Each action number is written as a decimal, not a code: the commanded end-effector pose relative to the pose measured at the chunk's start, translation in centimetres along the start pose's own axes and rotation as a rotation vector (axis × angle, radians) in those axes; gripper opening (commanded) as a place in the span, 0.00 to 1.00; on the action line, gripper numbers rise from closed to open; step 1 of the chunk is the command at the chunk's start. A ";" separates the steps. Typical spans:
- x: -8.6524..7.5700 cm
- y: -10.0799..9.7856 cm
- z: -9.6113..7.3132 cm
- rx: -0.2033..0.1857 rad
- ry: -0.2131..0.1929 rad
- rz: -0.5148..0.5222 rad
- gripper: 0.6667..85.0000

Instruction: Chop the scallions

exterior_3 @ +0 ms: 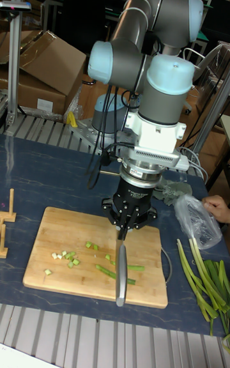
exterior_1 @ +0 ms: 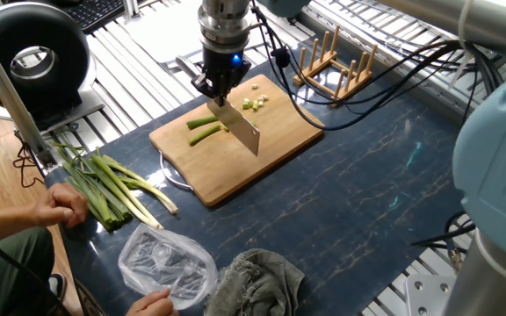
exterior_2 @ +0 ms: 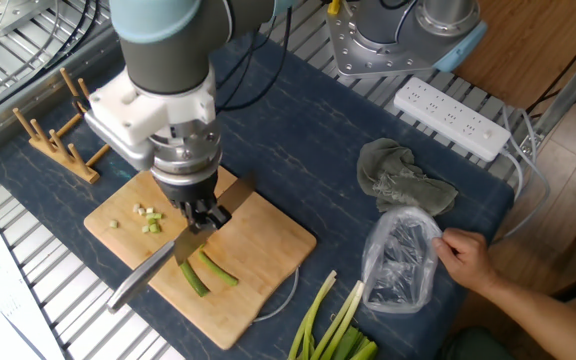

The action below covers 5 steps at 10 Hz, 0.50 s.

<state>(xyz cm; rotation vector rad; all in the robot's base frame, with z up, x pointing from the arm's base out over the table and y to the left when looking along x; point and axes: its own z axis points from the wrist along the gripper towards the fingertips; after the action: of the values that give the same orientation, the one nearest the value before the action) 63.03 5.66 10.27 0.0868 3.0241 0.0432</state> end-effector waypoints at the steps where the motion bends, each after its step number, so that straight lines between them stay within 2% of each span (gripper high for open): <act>1: -0.5 1.1 0.4 -0.002 0.017 0.009 0.01; 2: -0.5 1.8 0.5 -0.006 0.030 0.012 0.01; 3: -0.8 0.7 0.4 0.053 0.028 -0.049 0.01; 4: -0.9 0.3 0.0 0.092 0.029 -0.093 0.01; 5: -1.4 0.3 -0.3 0.114 0.019 -0.117 0.01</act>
<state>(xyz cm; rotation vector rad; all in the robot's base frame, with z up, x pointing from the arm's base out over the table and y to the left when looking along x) 63.84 6.03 10.19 -0.0014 3.0456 -0.0624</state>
